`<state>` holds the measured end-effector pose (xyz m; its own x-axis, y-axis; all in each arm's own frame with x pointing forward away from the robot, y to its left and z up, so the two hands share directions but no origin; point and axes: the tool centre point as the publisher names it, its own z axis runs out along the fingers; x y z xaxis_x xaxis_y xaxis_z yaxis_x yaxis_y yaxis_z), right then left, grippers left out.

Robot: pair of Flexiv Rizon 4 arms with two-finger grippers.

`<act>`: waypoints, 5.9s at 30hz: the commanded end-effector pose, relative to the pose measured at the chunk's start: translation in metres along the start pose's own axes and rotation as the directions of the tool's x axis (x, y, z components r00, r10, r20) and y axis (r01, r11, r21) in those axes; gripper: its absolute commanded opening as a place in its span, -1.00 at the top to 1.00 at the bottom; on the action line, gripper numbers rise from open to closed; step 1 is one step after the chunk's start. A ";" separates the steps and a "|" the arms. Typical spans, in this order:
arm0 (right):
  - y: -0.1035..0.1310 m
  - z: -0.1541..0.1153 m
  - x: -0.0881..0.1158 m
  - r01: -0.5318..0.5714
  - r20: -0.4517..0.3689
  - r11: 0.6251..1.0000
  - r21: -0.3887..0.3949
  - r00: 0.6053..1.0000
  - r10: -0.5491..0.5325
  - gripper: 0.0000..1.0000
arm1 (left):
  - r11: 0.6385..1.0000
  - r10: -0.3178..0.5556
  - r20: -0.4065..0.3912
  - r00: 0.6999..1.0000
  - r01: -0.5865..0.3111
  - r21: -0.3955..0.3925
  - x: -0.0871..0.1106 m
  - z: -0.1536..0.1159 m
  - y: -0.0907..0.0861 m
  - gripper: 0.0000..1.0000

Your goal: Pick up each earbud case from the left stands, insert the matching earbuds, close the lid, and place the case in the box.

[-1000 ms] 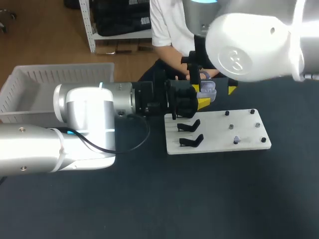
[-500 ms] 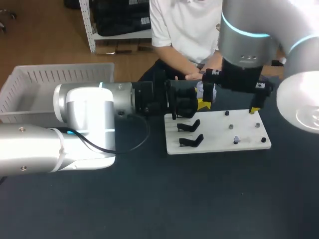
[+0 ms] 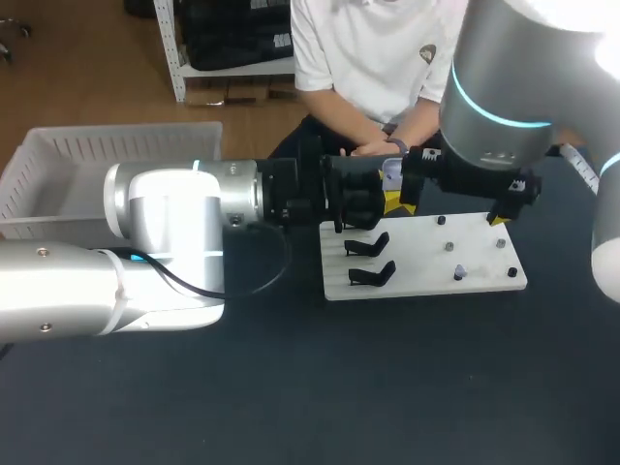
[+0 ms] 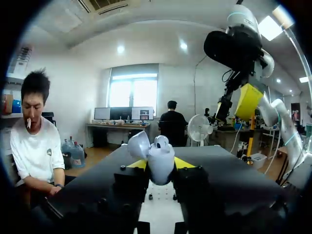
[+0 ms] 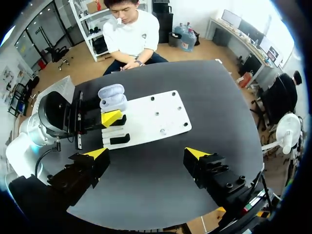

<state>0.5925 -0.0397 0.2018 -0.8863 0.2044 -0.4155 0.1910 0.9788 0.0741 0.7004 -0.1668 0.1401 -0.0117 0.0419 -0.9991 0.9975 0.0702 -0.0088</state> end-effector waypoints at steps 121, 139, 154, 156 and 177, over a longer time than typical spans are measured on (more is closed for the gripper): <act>-0.045 0.193 0.014 -0.124 -0.123 0.992 0.016 0.984 0.125 0.41 | 1.000 0.004 0.005 1.000 -0.004 -0.006 0.001 0.000 -0.001 1.00; -0.046 0.170 0.006 -0.106 -0.110 0.994 0.031 0.988 0.109 1.00 | 1.000 0.004 0.005 1.000 -0.004 -0.006 0.001 0.000 -0.001 1.00; -0.033 0.087 0.021 0.062 -0.247 0.998 -0.012 0.967 -0.063 1.00 | 1.000 0.004 0.005 1.000 -0.004 -0.006 0.001 0.000 -0.001 1.00; -0.028 0.074 0.022 0.090 -0.255 0.995 -0.031 0.962 -0.095 1.00 | 1.000 0.004 0.005 1.000 -0.004 -0.006 0.001 0.000 -0.001 1.00; 0.064 -0.001 -0.024 0.476 -0.128 0.858 -0.194 0.855 -0.503 1.00 | 1.000 0.004 0.005 1.000 -0.004 -0.006 0.001 0.000 -0.001 1.00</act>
<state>0.6144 0.0064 0.2138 -0.9010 -0.3005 -0.3128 -0.3335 0.9411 0.0564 0.7004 -0.1668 0.1402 -0.0118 0.0420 -0.9990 0.9975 0.0703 -0.0088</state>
